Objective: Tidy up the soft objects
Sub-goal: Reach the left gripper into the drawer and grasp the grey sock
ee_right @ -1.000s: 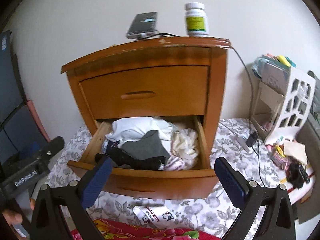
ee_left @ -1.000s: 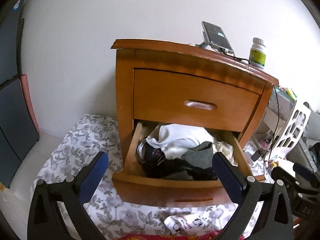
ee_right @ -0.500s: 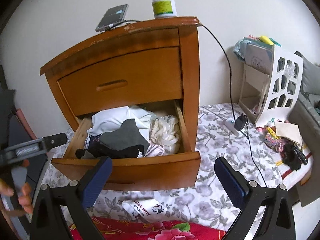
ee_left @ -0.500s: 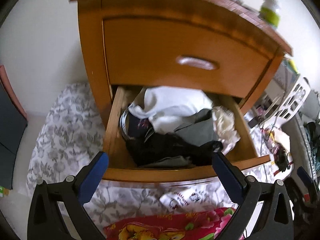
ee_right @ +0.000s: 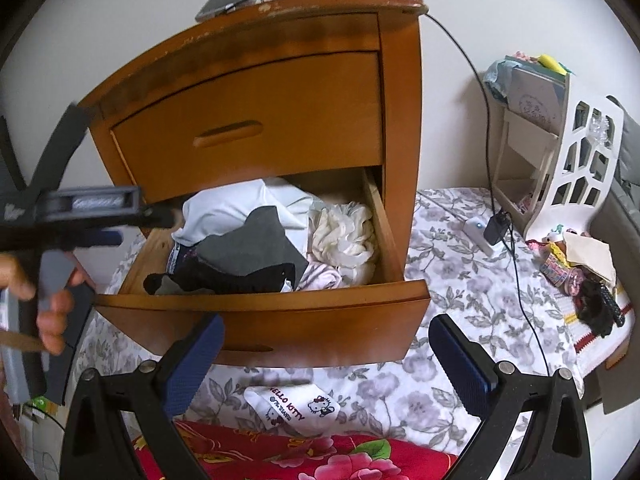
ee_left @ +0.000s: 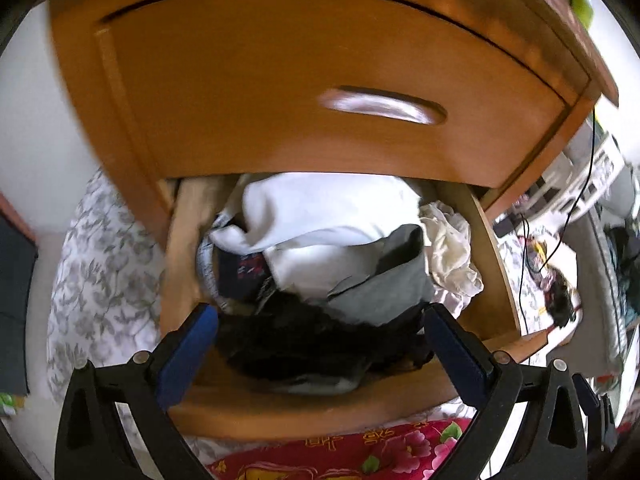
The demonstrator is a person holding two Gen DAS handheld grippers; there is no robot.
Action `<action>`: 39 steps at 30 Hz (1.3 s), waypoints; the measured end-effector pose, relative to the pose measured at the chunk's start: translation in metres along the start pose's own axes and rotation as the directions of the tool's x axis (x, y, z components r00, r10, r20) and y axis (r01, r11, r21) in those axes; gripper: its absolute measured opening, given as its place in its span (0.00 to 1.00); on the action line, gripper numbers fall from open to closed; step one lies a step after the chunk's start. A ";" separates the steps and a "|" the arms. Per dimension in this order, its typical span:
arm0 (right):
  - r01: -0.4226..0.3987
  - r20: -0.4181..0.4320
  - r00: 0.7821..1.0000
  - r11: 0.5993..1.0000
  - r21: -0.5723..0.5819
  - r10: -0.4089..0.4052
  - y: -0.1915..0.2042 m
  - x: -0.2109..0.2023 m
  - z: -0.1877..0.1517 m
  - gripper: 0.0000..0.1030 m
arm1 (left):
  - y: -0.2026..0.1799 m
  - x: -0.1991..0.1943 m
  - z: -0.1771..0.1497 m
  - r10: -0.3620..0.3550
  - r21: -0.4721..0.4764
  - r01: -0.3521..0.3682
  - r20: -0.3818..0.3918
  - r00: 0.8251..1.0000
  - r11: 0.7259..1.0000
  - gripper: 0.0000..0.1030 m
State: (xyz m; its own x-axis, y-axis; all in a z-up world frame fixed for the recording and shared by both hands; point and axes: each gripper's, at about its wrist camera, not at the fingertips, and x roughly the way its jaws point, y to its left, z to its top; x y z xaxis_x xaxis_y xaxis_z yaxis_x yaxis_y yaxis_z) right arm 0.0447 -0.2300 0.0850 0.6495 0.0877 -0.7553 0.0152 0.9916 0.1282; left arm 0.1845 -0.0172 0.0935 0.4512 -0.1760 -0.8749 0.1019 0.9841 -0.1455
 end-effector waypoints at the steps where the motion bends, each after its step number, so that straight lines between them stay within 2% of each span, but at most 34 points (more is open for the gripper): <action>1: 0.001 -0.005 1.000 1.000 0.002 -0.001 -0.001 0.002 0.000 1.00 | -0.007 0.006 0.003 -0.003 0.021 0.003 -0.010 1.000 1.000 1.00; 11: 0.007 -0.053 0.999 1.000 0.020 -0.006 -0.009 0.028 -0.003 1.00 | -0.062 0.058 0.017 0.042 0.194 -0.018 -0.118 0.992 0.981 0.99; 19: 0.002 -0.086 0.996 1.000 0.029 0.000 -0.014 0.043 -0.008 1.00 | -0.080 0.093 0.021 0.057 0.226 -0.014 -0.185 0.981 0.974 0.92; 24: 0.002 -0.092 0.996 0.999 0.037 0.001 -0.018 0.048 -0.010 1.00 | -0.081 0.105 0.022 0.083 0.230 -0.032 -0.215 0.973 0.973 0.67; 27: 0.002 -0.093 0.996 0.999 0.044 0.002 -0.020 0.049 -0.010 1.00 | -0.076 0.109 0.023 0.066 0.210 -0.018 -0.224 0.972 0.978 0.52; 31: 0.003 -0.095 0.996 0.999 0.045 0.002 -0.021 0.048 -0.011 1.00 | -0.070 0.107 0.020 0.037 0.193 0.005 -0.215 0.976 0.981 0.43; 36: 0.009 -0.090 0.996 0.999 0.050 -0.005 -0.023 0.046 -0.011 1.00 | -0.058 0.096 0.015 -0.009 0.149 0.037 -0.186 0.983 0.988 0.25; 39: 0.011 -0.091 0.996 0.999 0.050 -0.006 -0.023 0.045 -0.012 1.00 | -0.048 0.086 0.013 -0.036 0.123 0.056 -0.160 0.986 0.991 0.17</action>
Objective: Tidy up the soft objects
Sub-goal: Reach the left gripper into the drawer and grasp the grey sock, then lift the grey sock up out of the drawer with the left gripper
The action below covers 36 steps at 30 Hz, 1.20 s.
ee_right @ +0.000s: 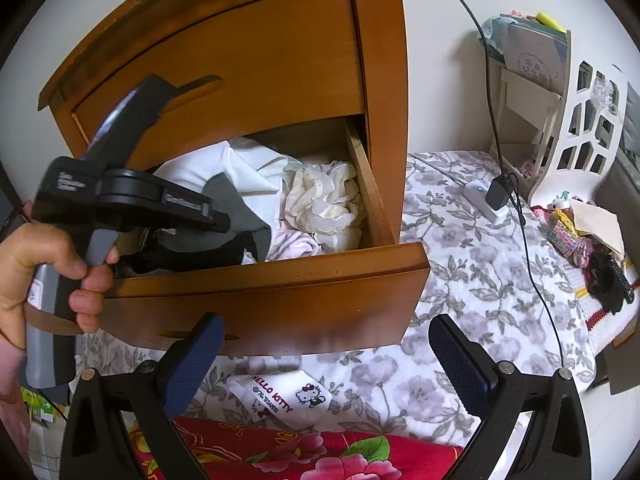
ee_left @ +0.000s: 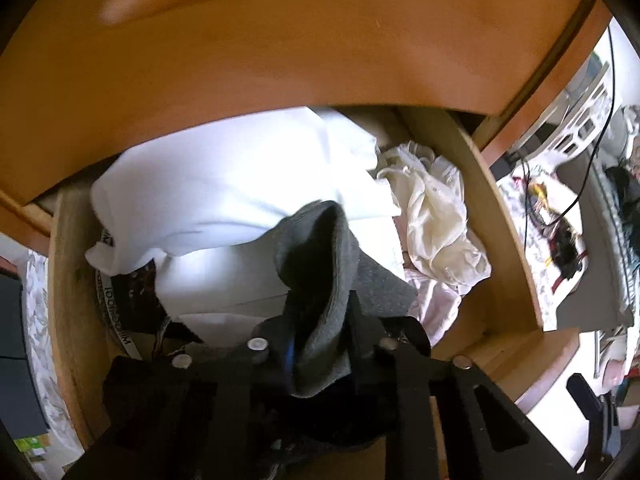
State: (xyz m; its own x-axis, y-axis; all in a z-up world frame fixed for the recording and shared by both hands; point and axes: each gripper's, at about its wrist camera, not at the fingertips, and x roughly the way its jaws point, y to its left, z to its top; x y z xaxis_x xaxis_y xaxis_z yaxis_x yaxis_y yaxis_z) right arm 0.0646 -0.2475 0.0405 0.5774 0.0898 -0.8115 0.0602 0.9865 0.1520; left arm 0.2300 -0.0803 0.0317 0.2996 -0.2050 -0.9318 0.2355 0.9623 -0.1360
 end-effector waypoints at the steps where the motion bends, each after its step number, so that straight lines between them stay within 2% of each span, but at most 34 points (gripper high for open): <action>1: 0.000 -0.001 1.000 1.000 -0.002 0.000 0.001 0.000 0.000 1.00 | 0.003 -0.004 -0.001 0.005 -0.004 -0.005 0.015 1.000 1.000 0.16; 9: 0.001 0.002 1.000 1.000 -0.014 -0.001 0.004 -0.003 -0.001 1.00 | 0.028 -0.023 -0.011 -0.009 -0.078 0.015 0.086 0.996 0.997 0.11; 15: 0.002 0.008 1.000 1.000 -0.012 -0.002 0.005 -0.007 -0.002 1.00 | 0.049 -0.048 -0.027 -0.040 -0.125 0.058 0.143 0.989 0.990 0.11; 22: 0.003 0.016 1.000 1.000 -0.018 -0.003 0.007 -0.012 -0.004 1.00 | 0.065 -0.078 -0.039 -0.014 -0.172 0.051 0.209 0.978 0.984 0.10; 26: 0.004 0.022 1.000 1.000 -0.022 -0.003 0.009 -0.016 -0.005 1.00 | 0.073 -0.100 -0.040 0.032 -0.172 0.016 0.269 0.963 0.985 0.09; 36: 0.001 0.038 0.999 0.999 -0.033 0.001 0.014 -0.026 -0.007 1.00 | 0.078 -0.143 -0.042 0.088 -0.178 -0.019 0.389 0.917 0.984 0.09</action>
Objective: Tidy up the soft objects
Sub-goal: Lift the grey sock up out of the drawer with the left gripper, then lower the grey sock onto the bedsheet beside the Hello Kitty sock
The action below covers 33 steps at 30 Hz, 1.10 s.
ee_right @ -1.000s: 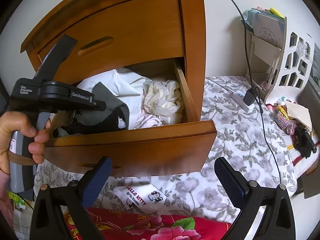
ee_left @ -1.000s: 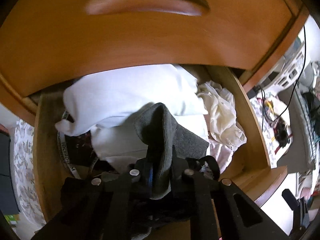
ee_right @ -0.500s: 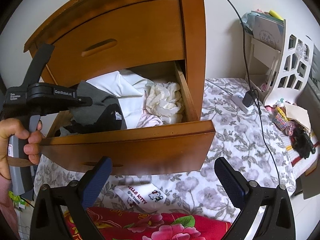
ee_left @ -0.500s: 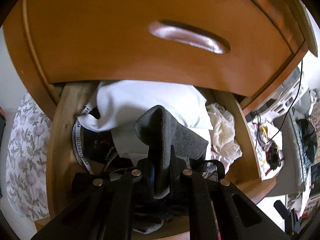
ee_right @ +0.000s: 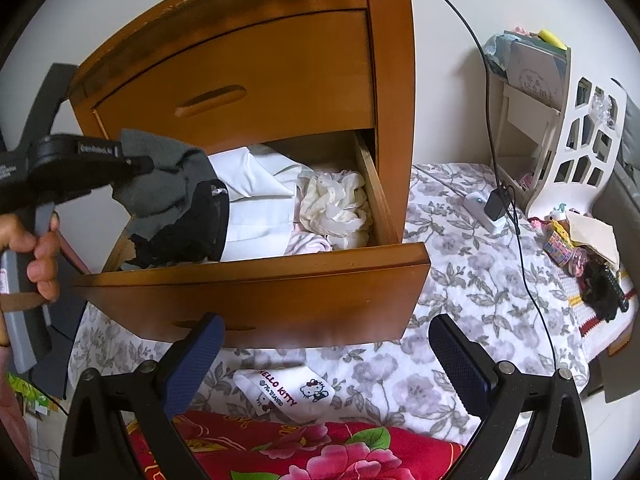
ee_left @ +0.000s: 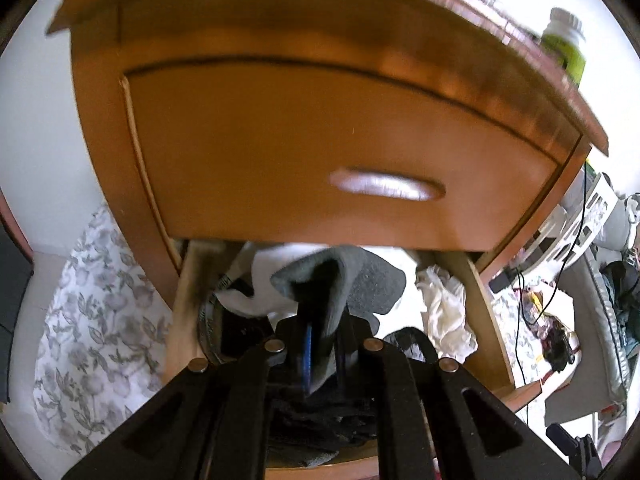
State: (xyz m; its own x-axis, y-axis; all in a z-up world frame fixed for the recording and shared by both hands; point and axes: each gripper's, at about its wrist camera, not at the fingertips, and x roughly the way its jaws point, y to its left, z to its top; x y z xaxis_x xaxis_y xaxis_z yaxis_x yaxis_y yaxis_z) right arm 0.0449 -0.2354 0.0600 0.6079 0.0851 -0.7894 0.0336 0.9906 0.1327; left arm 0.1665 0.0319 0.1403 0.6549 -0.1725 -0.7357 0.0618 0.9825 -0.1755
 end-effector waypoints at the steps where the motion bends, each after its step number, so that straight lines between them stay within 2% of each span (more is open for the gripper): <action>1: 0.000 0.002 1.000 1.000 0.000 0.000 0.000 -0.001 0.000 1.00 | -0.003 -0.002 0.001 0.006 0.005 -0.006 0.012 1.000 1.000 0.09; 7: -0.001 0.014 1.000 1.000 -0.001 0.001 0.001 -0.009 -0.002 1.00 | -0.013 -0.012 0.006 0.018 0.010 -0.019 0.068 0.998 1.000 0.08; 16: -0.003 0.039 0.999 1.000 -0.007 0.003 0.004 -0.023 -0.002 1.00 | -0.019 -0.060 0.027 0.036 0.021 -0.041 0.182 0.983 0.999 0.08; 22: -0.006 0.049 0.999 1.000 -0.011 0.006 0.007 -0.030 -0.004 1.00 | -0.026 -0.115 0.041 0.025 0.027 -0.035 0.310 0.950 0.999 0.08; 33: -0.005 0.071 0.997 1.000 -0.022 0.007 0.011 -0.042 -0.006 1.00 | -0.040 -0.193 0.035 -0.045 0.029 0.037 0.435 0.899 0.999 0.08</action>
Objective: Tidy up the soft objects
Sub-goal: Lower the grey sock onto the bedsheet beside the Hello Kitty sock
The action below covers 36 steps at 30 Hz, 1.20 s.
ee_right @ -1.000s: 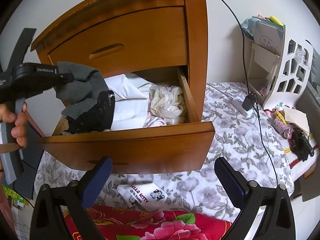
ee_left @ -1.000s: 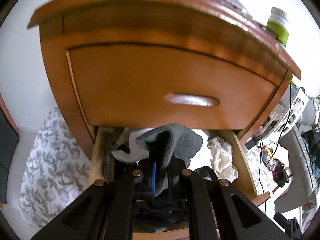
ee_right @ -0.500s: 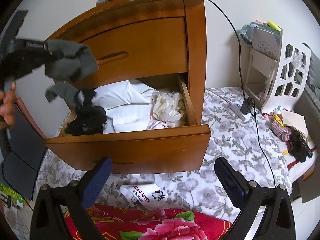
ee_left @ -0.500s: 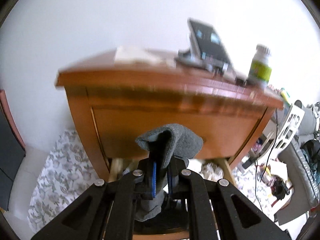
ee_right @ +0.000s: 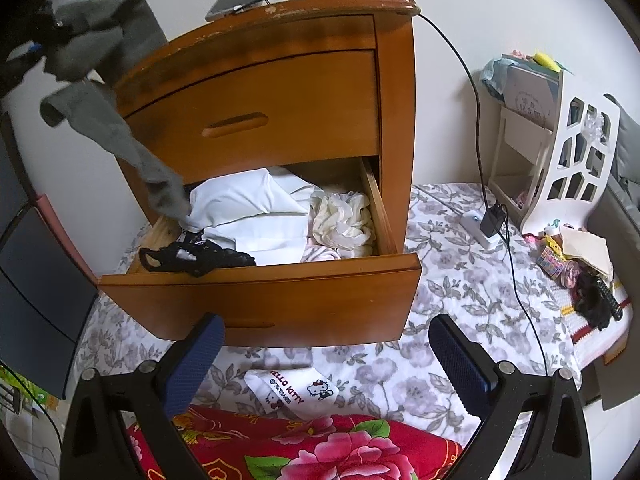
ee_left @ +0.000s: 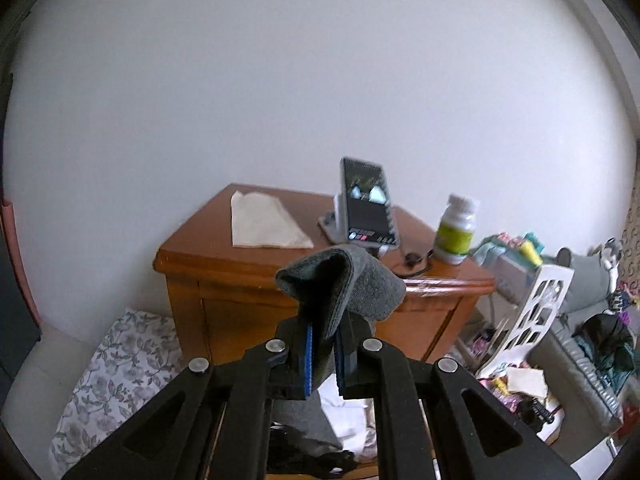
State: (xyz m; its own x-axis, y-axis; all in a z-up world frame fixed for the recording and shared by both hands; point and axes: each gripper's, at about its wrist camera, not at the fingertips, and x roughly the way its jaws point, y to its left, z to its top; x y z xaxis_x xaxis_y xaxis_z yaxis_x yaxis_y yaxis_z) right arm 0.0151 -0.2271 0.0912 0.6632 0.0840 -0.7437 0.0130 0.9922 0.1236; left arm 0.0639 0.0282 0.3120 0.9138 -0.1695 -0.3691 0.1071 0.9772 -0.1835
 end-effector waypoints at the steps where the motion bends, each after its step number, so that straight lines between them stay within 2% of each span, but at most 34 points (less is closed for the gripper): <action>1: 0.000 0.002 1.000 1.000 -0.001 0.000 0.001 -0.001 0.000 1.00 | -0.002 -0.007 0.002 -0.007 0.000 0.007 0.010 1.000 1.000 0.08; 10: -0.003 0.026 1.000 1.000 -0.010 0.003 0.005 -0.015 -0.001 1.00 | -0.008 -0.068 -0.001 -0.087 -0.013 0.089 0.099 0.991 0.996 0.08; 16: -0.001 0.041 0.999 1.000 -0.013 0.001 0.005 -0.024 -0.002 1.00 | -0.007 -0.086 -0.022 -0.102 -0.004 0.103 0.095 0.990 0.995 0.08; 22: 0.001 0.057 0.998 1.000 -0.014 0.000 0.006 -0.034 -0.003 1.00 | -0.006 -0.078 -0.058 -0.114 -0.020 0.115 0.005 0.993 0.993 0.08; 28: 0.004 0.063 0.998 1.000 -0.008 -0.004 0.003 -0.040 -0.004 1.00 | -0.003 -0.057 -0.096 -0.118 -0.050 0.113 -0.098 0.988 0.992 0.08; 36: 0.006 0.050 0.999 1.000 0.000 -0.006 -0.001 -0.036 -0.007 1.00 | -0.003 -0.028 -0.150 -0.146 -0.103 0.124 -0.242 0.959 0.987 0.08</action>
State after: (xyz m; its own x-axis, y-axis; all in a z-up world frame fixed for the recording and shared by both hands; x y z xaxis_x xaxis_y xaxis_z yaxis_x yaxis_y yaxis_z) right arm -0.0142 -0.2306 0.1126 0.6996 0.0729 -0.7108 0.0173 0.9928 0.1189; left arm -0.0209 0.0110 0.1860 0.7659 -0.3360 -0.5482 0.1784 0.9301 -0.3210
